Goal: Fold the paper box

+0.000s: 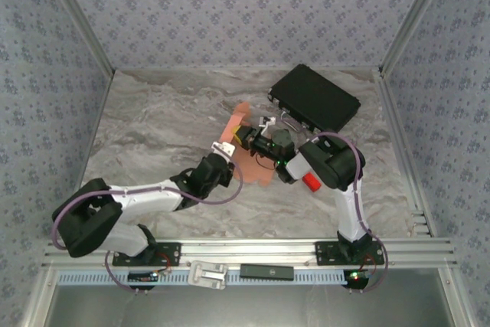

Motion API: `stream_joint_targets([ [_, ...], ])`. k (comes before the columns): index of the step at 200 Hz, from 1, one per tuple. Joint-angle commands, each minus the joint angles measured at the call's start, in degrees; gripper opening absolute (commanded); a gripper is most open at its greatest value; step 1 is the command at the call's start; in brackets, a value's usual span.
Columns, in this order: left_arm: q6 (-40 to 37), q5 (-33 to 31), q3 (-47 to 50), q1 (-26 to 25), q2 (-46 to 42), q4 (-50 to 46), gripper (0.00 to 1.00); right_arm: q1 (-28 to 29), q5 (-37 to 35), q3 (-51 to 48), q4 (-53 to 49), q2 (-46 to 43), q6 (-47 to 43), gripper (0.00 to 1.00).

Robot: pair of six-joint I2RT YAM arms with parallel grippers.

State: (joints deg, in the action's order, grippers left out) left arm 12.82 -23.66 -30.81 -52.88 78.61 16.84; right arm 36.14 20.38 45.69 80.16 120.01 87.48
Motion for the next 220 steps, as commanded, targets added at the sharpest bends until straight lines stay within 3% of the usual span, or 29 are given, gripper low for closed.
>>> stream_joint_targets([
  [1,-0.64,-2.70,-3.82,0.15,2.02,-0.04,0.31,0.53,-0.80,0.57,-0.40,-0.37,0.49,0.00],
  [68,6.06,-10.26,-6.72,0.49,5.72,-5.78,0.36,0.74,-1.92,-0.12,-0.46,-0.50,1.34,0.00],
  [126,13.40,-18.27,-14.32,0.24,13.27,-16.57,0.35,1.18,-4.08,-0.43,-0.53,-0.39,2.92,0.00],
  [177,16.32,-24.89,-17.46,0.10,18.50,-18.76,0.14,1.03,-5.27,-0.01,-0.46,0.53,4.90,0.00],
  [220,15.55,-25.34,-17.36,0.35,20.75,-14.12,0.19,0.96,-6.26,1.33,-0.75,1.50,6.79,0.00],
])
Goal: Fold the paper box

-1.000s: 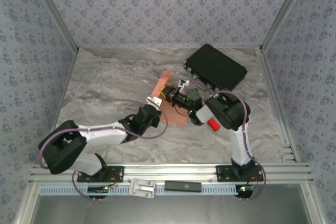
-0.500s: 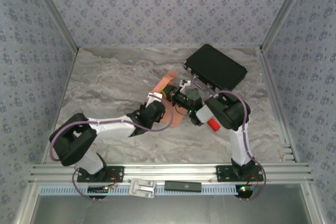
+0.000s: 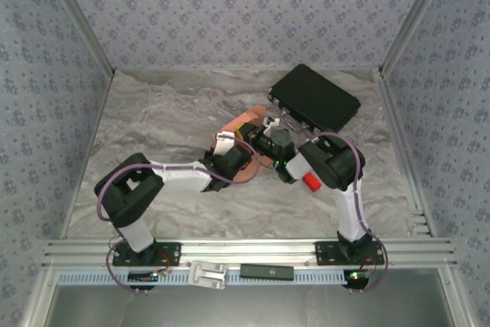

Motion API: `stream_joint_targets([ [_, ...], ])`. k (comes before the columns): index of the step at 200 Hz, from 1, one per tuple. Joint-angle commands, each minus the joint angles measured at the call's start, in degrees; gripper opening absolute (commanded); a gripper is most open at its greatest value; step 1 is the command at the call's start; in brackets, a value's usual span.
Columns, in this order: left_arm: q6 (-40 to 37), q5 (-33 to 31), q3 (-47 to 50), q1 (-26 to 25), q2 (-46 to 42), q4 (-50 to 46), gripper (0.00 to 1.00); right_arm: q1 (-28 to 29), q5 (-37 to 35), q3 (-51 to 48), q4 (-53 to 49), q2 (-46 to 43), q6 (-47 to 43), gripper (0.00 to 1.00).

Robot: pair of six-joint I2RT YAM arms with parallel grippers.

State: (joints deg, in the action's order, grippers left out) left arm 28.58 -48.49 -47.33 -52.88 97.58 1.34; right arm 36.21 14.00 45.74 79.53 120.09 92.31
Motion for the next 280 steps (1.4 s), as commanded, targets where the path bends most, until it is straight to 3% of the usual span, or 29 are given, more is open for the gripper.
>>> stream_joint_targets([
  [1,-0.24,-0.49,-0.83,0.38,1.80,1.51,0.19,0.89,0.09,1.29,-0.14,1.44,1.98,0.00],
  [25,-0.45,0.59,-0.50,1.49,2.23,3.78,0.25,0.89,-0.17,1.03,-0.75,1.55,2.26,0.00],
  [63,-0.17,2.35,-0.95,3.29,3.59,5.65,0.23,0.97,-0.38,1.05,-1.26,1.47,2.43,0.00],
  [121,1.05,2.86,-1.53,5.05,4.90,5.88,0.00,1.04,-1.08,1.49,-2.24,1.82,2.78,0.00],
  [171,1.27,2.89,-1.67,5.97,4.86,6.11,0.00,1.01,-0.56,2.33,-4.31,1.36,2.01,0.00],
  [202,0.98,3.08,-1.74,6.47,3.12,4.59,0.00,0.71,-1.63,0.19,-12.11,-4.32,-2.34,0.37],
  [228,-0.26,6.03,-2.10,8.35,-1.98,1.01,0.00,-0.13,-4.33,-2.33,-24.36,-14.95,-9.36,0.59],
  [280,-4.87,21.04,-5.83,15.79,-10.71,-7.85,0.00,-3.19,-6.44,2.61,-52.75,-35.05,-23.71,0.67],
])
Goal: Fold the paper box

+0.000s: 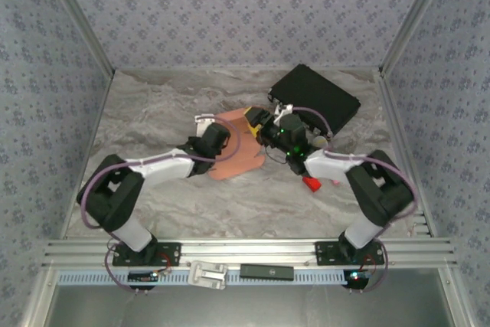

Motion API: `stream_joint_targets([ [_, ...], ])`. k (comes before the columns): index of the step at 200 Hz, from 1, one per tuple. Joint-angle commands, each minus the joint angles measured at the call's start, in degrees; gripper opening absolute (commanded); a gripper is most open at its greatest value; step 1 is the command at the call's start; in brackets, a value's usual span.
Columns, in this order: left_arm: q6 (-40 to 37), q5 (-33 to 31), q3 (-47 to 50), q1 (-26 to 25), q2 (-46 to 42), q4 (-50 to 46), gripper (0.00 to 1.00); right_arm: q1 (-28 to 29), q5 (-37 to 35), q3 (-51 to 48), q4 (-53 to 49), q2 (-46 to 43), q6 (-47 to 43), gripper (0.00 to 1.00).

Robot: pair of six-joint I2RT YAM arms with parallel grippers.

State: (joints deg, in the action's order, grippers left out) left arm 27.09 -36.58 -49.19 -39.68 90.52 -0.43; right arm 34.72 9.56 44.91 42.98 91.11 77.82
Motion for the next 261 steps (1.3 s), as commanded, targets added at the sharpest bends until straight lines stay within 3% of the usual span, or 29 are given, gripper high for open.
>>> stream_joint_targets([
  [1,-3.51,9.45,-4.16,2.72,-3.80,-6.30,0.00,-1.77,-2.05,3.57,-16.72,-6.27,-9.42,0.67],
  [59,-5.14,27.60,-16.98,9.86,-11.17,-24.26,0.00,-8.22,-3.97,13.74,-49.04,-20.36,-26.88,0.64],
  [96,-3.60,32.15,-24.27,11.44,-12.50,-36.53,0.00,-8.78,-5.02,21.66,-64.34,-25.64,-33.08,0.60],
  [158,-1.70,37.22,-24.12,11.80,-15.11,-41.18,0.00,1.36,-15.50,28.81,-72.49,-25.34,-31.61,0.60],
  [205,-2.04,40.43,-26.91,12.00,-14.98,-44.90,0.00,0.34,-12.37,31.12,-73.21,-22.29,-31.83,0.64],
  [229,-1.36,40.43,-26.93,11.91,-14.86,-44.99,0.00,2.23,-12.39,31.17,-72.05,-20.11,-26.70,0.63],
  [261,-0.99,40.54,-25.45,11.93,-15.58,-43.48,0.00,6.48,-19.03,30.77,-71.45,-16.97,-15.33,0.63],
])
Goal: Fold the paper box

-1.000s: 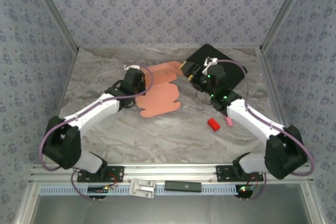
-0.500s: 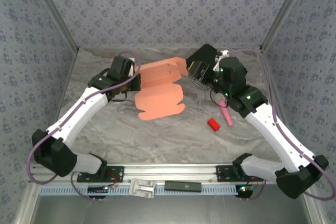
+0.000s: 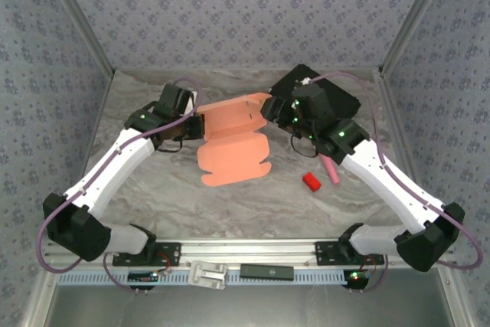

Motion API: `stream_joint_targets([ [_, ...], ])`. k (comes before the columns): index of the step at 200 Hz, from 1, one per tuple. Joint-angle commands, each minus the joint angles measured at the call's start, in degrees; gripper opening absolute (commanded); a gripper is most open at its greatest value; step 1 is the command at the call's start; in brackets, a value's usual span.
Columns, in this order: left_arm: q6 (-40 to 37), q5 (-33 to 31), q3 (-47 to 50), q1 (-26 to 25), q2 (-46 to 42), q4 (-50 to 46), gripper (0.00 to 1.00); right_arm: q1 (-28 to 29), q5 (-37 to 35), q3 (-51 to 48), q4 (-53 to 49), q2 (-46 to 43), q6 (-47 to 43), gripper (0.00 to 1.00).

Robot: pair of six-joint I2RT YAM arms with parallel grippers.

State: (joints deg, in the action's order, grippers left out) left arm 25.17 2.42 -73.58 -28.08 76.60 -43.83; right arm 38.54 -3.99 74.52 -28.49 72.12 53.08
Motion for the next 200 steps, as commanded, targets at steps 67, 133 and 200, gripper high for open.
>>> stream_joint_targets([
  [67,0.93,-1.20,0.08,-1.39,-2.95,-0.46,0.00,3.30,-7.29,3.05,2.19,5.09,16.98,0.61],
  [133,1.00,-6.43,-4.46,-4.72,-0.15,-5.94,0.00,-1.34,2.70,11.13,-2.64,6.99,-0.56,0.61],
  [200,0.85,-7.64,-5.78,-6.18,0.91,-6.90,0.00,-1.82,6.36,11.50,-0.61,11.77,-0.34,0.59],
])
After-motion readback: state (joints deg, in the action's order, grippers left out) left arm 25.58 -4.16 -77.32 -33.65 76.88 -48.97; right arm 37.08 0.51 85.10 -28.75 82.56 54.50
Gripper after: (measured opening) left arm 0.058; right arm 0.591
